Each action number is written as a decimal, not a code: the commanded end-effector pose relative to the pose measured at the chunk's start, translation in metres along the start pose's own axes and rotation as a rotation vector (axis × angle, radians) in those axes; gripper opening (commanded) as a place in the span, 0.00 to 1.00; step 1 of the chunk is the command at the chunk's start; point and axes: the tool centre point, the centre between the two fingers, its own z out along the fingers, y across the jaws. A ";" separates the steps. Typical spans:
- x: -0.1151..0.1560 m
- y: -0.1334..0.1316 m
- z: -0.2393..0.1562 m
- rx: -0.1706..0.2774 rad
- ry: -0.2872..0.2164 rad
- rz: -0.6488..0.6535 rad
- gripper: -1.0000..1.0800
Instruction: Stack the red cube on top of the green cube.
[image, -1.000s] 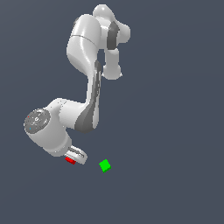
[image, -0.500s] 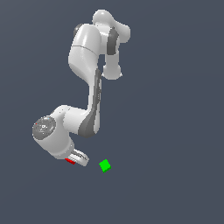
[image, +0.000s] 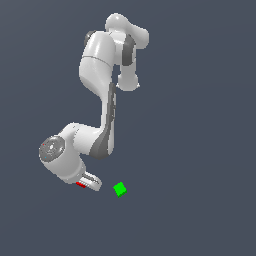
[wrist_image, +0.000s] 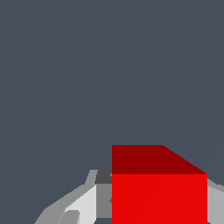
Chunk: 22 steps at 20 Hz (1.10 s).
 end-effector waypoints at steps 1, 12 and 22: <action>0.000 0.000 0.000 0.000 0.001 0.000 0.00; 0.000 0.000 -0.004 0.000 0.000 0.000 0.00; -0.001 0.000 -0.058 0.000 0.000 0.000 0.00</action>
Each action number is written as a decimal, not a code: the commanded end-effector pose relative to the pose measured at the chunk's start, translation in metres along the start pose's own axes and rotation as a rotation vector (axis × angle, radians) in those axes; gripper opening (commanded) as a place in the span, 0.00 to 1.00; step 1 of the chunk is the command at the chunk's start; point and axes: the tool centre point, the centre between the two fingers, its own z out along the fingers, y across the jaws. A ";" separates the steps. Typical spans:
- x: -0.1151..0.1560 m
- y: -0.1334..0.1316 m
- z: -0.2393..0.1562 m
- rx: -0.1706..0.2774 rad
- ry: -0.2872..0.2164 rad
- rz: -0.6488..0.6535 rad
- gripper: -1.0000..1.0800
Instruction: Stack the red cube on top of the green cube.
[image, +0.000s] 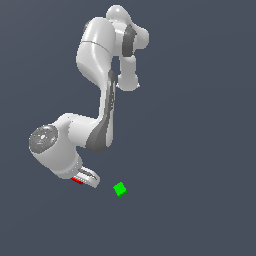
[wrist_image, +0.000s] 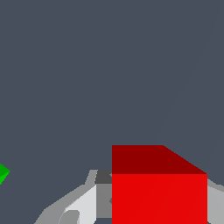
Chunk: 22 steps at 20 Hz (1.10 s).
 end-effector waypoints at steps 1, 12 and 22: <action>0.000 0.000 -0.019 0.000 0.002 0.000 0.00; 0.001 0.000 -0.054 0.000 0.002 0.000 0.00; -0.006 -0.032 -0.043 0.000 0.003 0.000 0.00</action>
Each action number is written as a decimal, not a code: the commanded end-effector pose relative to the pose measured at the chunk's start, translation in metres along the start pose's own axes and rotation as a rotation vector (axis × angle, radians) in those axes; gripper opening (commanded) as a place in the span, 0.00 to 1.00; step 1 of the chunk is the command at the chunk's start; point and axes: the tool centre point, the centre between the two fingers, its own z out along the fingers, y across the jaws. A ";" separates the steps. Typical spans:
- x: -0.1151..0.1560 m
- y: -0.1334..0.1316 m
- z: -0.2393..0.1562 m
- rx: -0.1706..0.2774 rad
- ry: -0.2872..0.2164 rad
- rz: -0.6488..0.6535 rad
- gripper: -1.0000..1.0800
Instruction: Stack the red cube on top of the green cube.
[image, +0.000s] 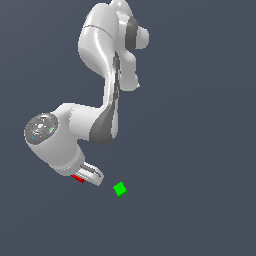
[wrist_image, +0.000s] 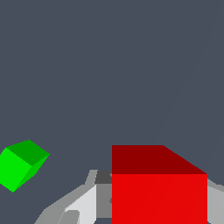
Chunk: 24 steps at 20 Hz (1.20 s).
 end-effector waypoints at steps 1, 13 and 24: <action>-0.004 -0.020 0.006 0.001 0.000 -0.002 0.00; -0.023 -0.122 0.043 0.001 -0.001 -0.002 0.00; -0.026 -0.143 0.050 0.001 -0.001 -0.002 0.96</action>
